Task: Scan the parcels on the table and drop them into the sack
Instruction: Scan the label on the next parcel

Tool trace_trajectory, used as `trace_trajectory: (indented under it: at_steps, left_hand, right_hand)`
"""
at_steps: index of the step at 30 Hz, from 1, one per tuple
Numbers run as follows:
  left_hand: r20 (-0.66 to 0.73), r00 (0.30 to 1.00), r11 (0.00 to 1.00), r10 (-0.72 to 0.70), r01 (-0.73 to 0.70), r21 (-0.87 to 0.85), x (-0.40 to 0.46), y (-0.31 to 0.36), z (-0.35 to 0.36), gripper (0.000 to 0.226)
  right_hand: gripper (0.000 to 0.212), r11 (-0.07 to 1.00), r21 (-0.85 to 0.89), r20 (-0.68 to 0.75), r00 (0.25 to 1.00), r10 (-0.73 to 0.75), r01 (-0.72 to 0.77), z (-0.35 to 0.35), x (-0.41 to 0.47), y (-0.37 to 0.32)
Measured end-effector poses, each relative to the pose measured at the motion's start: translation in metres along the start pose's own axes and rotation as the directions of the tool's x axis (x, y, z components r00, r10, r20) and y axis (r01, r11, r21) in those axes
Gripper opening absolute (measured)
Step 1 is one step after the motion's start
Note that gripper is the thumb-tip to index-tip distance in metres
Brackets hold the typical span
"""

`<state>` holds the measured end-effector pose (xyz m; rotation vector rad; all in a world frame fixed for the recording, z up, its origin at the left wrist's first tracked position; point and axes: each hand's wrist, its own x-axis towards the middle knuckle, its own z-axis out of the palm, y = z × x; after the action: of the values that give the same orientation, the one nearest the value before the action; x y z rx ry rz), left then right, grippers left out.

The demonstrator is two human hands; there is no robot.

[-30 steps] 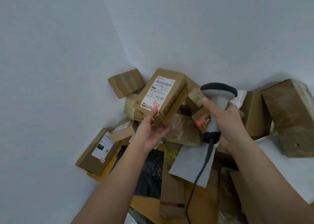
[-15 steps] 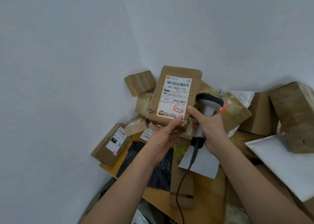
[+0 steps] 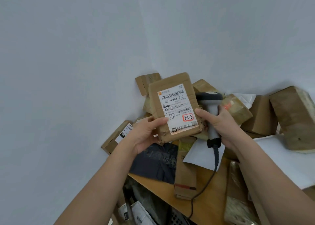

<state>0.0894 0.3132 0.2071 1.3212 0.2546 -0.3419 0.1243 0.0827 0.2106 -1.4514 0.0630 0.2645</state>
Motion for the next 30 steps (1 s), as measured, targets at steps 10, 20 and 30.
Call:
trace_trajectory:
  at_steps: [10,20,30]
  left_hand:
    - [-0.343,0.932,0.990,-0.119,0.086,-0.111,-0.002,-0.026,-0.020,0.047]
    - [-0.423,0.888,0.970,-0.180,0.087,-0.228,-0.002,-0.035,-0.028,0.023]
    - [-0.462,0.858,0.960,-0.223,0.111,-0.257,0.000,-0.038,-0.041,0.035]
  right_hand:
    - [0.036,0.937,-0.335,0.104,0.985,0.136,-0.094,0.008,-0.021,-0.029]
    - [0.039,0.982,-0.186,0.316,0.948,0.031,0.029,0.022,-0.062,-0.084]
    - [0.049,0.982,-0.178,0.357,0.934,0.008,0.059,0.019,-0.078,-0.102]
